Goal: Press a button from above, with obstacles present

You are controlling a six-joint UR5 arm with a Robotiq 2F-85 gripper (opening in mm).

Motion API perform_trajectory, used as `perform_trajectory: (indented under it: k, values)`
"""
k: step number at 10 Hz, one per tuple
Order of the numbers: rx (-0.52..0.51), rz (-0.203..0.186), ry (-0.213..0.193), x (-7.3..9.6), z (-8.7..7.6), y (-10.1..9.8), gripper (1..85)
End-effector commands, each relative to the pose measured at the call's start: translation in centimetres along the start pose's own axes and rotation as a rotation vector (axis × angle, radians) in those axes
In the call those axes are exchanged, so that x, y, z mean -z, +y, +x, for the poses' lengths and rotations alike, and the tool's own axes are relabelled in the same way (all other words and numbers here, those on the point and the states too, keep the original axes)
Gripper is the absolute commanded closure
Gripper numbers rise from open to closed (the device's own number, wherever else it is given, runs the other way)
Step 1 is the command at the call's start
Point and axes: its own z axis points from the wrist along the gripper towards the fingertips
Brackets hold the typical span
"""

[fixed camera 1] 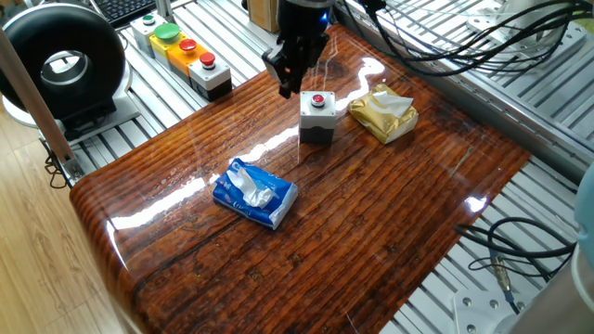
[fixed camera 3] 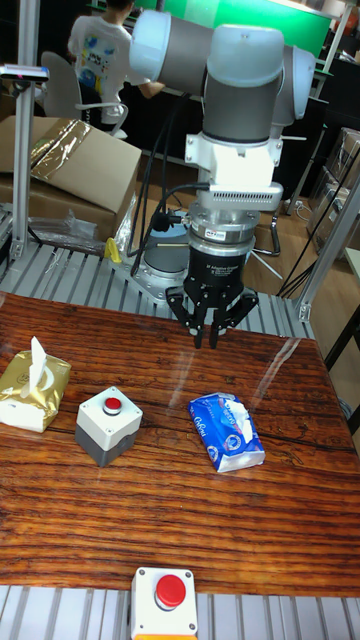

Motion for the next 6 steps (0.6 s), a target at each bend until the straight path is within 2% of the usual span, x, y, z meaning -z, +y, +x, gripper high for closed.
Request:
perform_trajectory:
  k: [1,3,4,6]
  values:
    - [-0.004,0.055,0.004,0.8,0.3,-1.5,67.7]
    - [0.012,0.096,-0.001,0.6,0.6,-3.2,74.0]
    - [0.019,0.100,0.003,0.2,1.0,-3.6,79.0]
    - [0.038,0.107,0.001,-0.1,1.2,-4.1,80.3]
